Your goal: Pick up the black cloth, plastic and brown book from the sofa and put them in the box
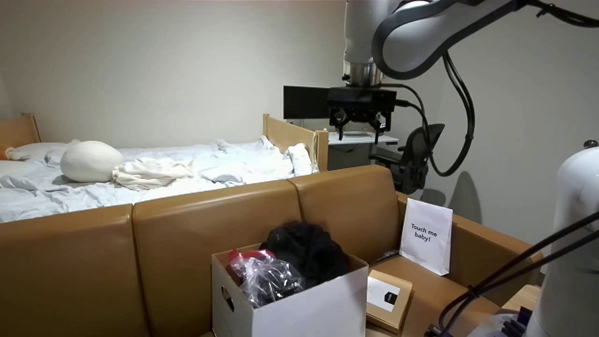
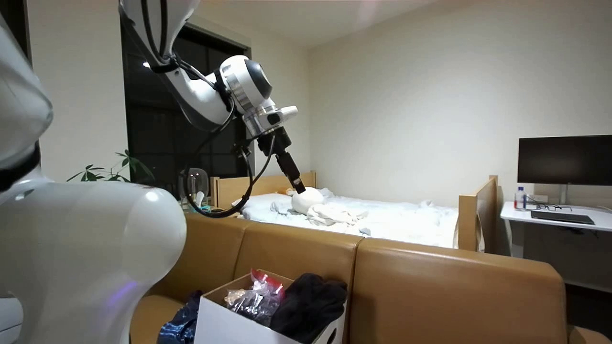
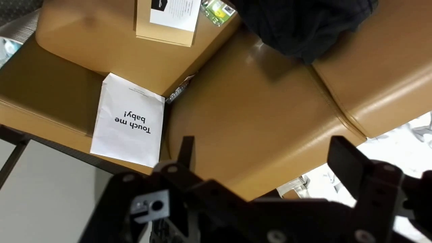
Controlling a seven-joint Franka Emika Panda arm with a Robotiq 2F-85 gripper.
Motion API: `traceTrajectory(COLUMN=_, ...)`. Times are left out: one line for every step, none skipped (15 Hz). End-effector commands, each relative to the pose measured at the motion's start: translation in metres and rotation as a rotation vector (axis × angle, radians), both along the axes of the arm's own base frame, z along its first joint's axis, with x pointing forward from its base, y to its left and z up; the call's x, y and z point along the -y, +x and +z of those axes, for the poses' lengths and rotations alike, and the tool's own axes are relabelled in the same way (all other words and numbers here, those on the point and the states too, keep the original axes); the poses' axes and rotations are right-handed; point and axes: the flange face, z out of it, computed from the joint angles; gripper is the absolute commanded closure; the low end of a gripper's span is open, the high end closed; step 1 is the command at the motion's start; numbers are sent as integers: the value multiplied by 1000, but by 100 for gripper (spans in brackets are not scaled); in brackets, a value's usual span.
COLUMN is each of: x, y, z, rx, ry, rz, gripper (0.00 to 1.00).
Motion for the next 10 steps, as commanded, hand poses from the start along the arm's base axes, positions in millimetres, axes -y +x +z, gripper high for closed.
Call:
traceTrajectory(x=1, y=12, z=-2, rx=24, ry=-38, rz=-35, gripper=0)
traceTrajectory(x=9, y=20, z=-2, rx=9, ry=-82, rz=-45, gripper=0)
traceTrajectory(x=28, y=28, z=-3, rx=9, ry=-153, rz=-80, gripper=0)
traceTrajectory(x=39, y=34, z=-8, rx=-19, ry=-196, rz=-99, gripper=0)
traceTrajectory(x=59, y=42, z=-17, rx=-51, ry=-247, rz=-119, gripper=0)
traceTrajectory(x=81, y=47, z=-23, rx=-75, ry=-293, rz=-138, gripper=0)
traceTrajectory(x=103, y=51, z=-27, rx=-111, ry=-328, rz=-159, gripper=0)
traceTrajectory(x=130, y=55, z=-31, rx=-138, ry=-350, rz=-188, gripper=0)
traceTrajectory(x=157, y=58, z=-37, rx=-164, ry=-353, rz=-206, gripper=0)
traceTrajectory(x=177, y=62, z=-44, rx=-187, ry=-354, rz=-221, gripper=0)
